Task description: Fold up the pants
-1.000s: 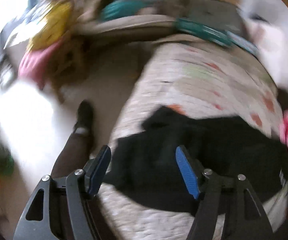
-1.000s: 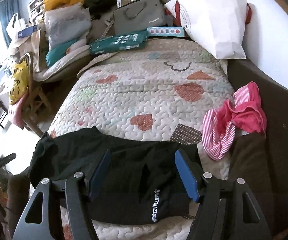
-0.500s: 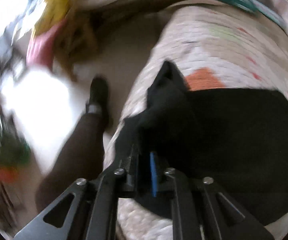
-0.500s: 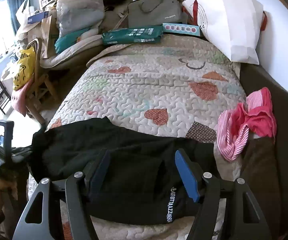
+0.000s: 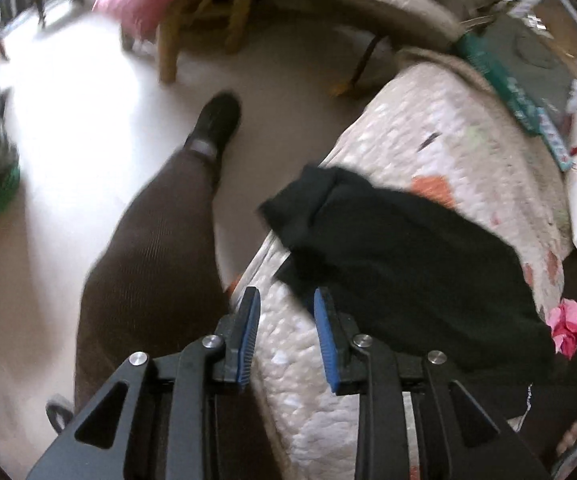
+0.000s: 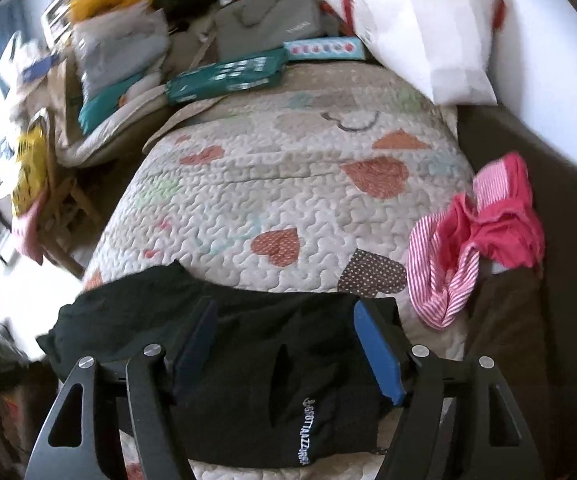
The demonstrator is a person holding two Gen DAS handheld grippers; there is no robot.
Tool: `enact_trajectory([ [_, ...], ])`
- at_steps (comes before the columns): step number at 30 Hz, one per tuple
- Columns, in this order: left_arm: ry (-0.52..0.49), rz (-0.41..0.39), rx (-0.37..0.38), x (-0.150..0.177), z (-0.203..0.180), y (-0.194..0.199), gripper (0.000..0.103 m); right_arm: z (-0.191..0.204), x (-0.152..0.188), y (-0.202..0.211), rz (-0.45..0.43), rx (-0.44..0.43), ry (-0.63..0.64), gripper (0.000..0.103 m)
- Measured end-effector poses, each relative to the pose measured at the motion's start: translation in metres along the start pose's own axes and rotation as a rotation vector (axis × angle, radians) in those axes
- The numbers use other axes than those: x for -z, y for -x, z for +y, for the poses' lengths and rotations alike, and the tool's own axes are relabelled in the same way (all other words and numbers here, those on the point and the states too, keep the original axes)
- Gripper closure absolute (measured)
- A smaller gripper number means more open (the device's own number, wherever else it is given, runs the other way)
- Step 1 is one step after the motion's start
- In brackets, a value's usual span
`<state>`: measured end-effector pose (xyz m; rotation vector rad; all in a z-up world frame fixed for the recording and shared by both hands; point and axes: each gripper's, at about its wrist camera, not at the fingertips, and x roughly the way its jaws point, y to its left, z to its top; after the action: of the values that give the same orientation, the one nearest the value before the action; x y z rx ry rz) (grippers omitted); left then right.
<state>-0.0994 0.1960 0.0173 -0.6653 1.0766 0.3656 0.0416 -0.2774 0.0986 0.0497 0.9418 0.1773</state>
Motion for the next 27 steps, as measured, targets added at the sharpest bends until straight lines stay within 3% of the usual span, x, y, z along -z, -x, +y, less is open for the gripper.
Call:
enact_trajectory([
  [3,-0.081,-0.063,0.055,-0.001,-0.025,0.013,0.064,-0.026,-0.004,-0.021,0.076,-0.071,-0.115,0.024],
  [5,-0.12,-0.065,0.082,0.0,-0.039,0.014,0.063,-0.039,-0.002,-0.036,0.12,-0.093,-0.17,0.024],
  [7,-0.157,-0.051,0.101,0.005,-0.051,0.011,0.063,-0.05,0.001,-0.055,0.164,-0.052,-0.198,0.024],
  [10,-0.196,-0.045,0.101,0.011,-0.059,0.005,0.063,-0.057,0.006,-0.073,0.185,0.084,-0.159,0.023],
  [14,-0.214,-0.039,0.104,0.012,-0.061,0.0,0.063,-0.066,0.011,-0.09,0.234,0.089,-0.167,0.022],
  [15,-0.218,-0.038,0.106,0.013,-0.06,0.001,0.063,-0.067,0.012,-0.091,0.236,0.072,-0.17,0.024],
  [16,-0.222,-0.04,0.104,0.013,-0.061,0.0,0.063,-0.062,0.013,-0.09,0.241,0.04,-0.158,0.039],
  [17,-0.223,-0.041,0.102,0.012,-0.058,-0.001,0.063,-0.056,0.013,-0.089,0.247,0.028,-0.135,0.047],
  [20,-0.222,-0.043,0.103,0.01,-0.057,-0.003,0.063,-0.034,0.015,-0.079,0.233,0.113,0.003,0.048],
  [23,-0.22,-0.045,0.1,0.01,-0.056,-0.004,0.063,-0.029,0.019,-0.069,0.219,0.161,0.041,0.048],
  [27,-0.218,-0.043,0.105,0.009,-0.055,-0.006,0.063,-0.043,0.018,-0.054,0.179,0.081,-0.066,0.048],
])
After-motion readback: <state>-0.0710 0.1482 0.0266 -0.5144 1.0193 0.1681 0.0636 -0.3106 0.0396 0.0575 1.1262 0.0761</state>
